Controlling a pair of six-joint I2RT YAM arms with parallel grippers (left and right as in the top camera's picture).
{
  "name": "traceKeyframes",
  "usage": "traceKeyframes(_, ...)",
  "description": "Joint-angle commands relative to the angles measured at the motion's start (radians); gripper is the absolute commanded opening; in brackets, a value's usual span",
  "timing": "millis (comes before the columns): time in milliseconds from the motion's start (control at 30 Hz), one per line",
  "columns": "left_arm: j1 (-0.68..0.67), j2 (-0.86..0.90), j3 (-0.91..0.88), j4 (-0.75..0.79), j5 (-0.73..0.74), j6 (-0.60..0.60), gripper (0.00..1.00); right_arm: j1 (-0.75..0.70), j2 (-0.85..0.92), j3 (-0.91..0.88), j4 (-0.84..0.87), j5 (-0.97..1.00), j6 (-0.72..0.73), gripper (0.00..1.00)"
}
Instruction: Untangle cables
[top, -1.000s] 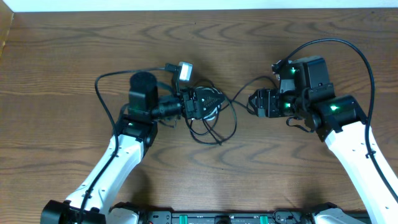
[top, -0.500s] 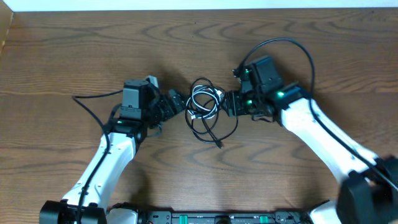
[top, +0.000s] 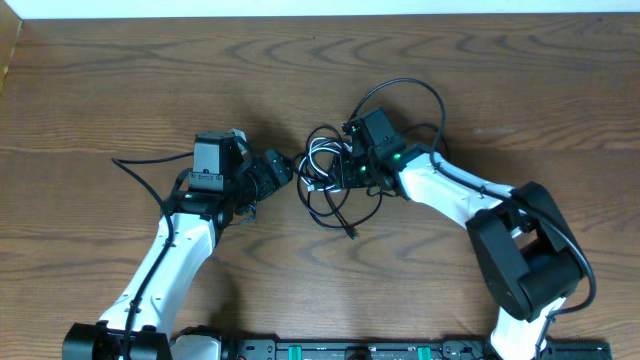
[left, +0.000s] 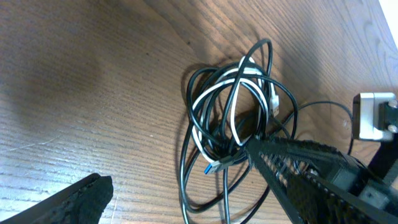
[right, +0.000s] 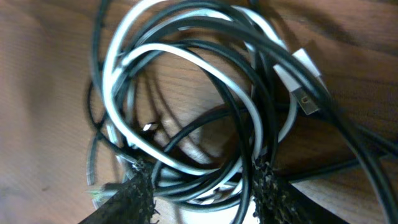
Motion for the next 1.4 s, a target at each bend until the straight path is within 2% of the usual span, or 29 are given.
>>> traceKeyframes(0,0.004,-0.001,0.009,-0.016,-0.009,-0.008,0.96,0.012,0.063,0.002,0.005,0.124,0.068,0.45)
traceKeyframes(67,0.004,-0.001,0.009,-0.017,-0.009,-0.008,0.96,0.012,0.068,0.002,0.007,0.143,0.068,0.44)
traceKeyframes(200,0.004,-0.001,0.009,-0.017,-0.009,-0.008,0.95,0.012,0.069,0.002,0.012,0.178,0.077,0.56)
traceKeyframes(267,0.004,-0.001,0.009,-0.017,-0.009,-0.008,0.95,0.012,0.069,0.002,0.024,0.182,0.079,0.57)
traceKeyframes(433,0.004,-0.001,0.009,-0.017,-0.009,-0.008,0.95,0.021,0.105,0.002,0.036,0.193,0.090,0.40)
traceKeyframes(467,0.004,-0.001,0.009,-0.017,-0.009,-0.008,0.95,0.030,0.122,0.002,0.037,0.191,0.090,0.30)
traceKeyframes(500,0.004,-0.001,0.009,-0.017,-0.009,-0.008,0.95,0.035,0.130,0.002,0.035,0.183,0.090,0.12)
traceKeyframes(533,0.004,-0.001,0.009,-0.017,-0.009,-0.008,0.95,0.036,0.130,0.002,0.034,0.165,0.089,0.01)
traceKeyframes(600,0.004,-0.001,0.009,-0.017,-0.008,-0.008,0.99,0.034,0.110,0.002,0.034,0.117,0.074,0.01)
traceKeyframes(767,-0.002,-0.001,0.009,-0.010,0.071,-0.007,0.99,0.006,-0.052,0.003,-0.033,-0.048,-0.035,0.01)
traceKeyframes(833,-0.019,-0.001,0.009,-0.004,0.070,0.014,0.78,-0.010,-0.144,0.003,-0.072,-0.162,-0.089,0.01)
traceKeyframes(900,-0.044,-0.001,0.009,0.010,0.070,0.019,0.64,-0.016,-0.227,0.003,-0.113,-0.204,-0.111,0.01)
traceKeyframes(1000,-0.076,0.000,0.009,0.022,0.069,0.019,0.64,-0.017,-0.318,0.003,-0.157,-0.205,-0.111,0.01)
traceKeyframes(1100,-0.121,0.000,0.009,0.034,0.055,0.019,0.65,-0.016,-0.426,0.003,-0.185,-0.291,-0.153,0.01)
traceKeyframes(1200,-0.166,0.000,0.009,0.061,0.036,0.019,0.82,-0.016,-0.483,0.003,-0.207,-0.336,-0.155,0.01)
traceKeyframes(1300,-0.204,0.000,0.009,0.095,0.036,0.019,0.92,-0.016,-0.500,0.003,-0.247,-0.355,-0.163,0.01)
traceKeyframes(1367,-0.221,0.000,0.009,0.119,0.034,0.019,0.95,-0.016,-0.500,0.003,-0.265,-0.423,-0.172,0.01)
